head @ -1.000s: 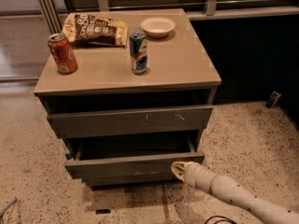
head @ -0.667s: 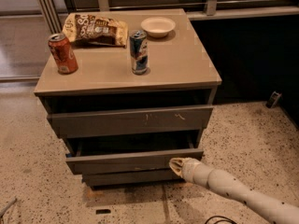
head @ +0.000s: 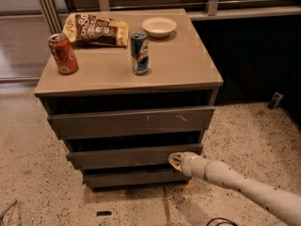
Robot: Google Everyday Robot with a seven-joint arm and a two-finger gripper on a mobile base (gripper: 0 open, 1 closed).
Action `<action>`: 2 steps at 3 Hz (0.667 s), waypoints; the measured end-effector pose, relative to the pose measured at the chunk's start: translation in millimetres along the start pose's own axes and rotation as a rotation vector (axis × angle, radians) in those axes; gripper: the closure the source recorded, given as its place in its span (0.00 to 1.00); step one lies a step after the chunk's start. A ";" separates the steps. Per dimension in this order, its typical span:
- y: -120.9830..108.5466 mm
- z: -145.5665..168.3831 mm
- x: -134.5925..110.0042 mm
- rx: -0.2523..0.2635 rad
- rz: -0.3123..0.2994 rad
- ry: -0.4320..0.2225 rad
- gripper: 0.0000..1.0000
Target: Close middle drawer
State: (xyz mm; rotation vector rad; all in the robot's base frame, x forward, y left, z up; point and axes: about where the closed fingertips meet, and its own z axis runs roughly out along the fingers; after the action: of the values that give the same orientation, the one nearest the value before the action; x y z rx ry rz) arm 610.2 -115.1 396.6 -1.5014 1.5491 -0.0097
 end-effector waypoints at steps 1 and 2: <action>-5.0 2.8 -1.6 -0.068 -0.009 0.006 1.00; 10.2 -12.2 -6.4 -0.188 0.018 0.007 1.00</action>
Offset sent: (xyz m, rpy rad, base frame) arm -0.0721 -0.0021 0.0125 -0.0404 0.3798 0.2201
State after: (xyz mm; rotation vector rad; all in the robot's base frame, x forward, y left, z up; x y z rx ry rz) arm 593.7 -114.5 401.2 -1.6343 1.6053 0.1454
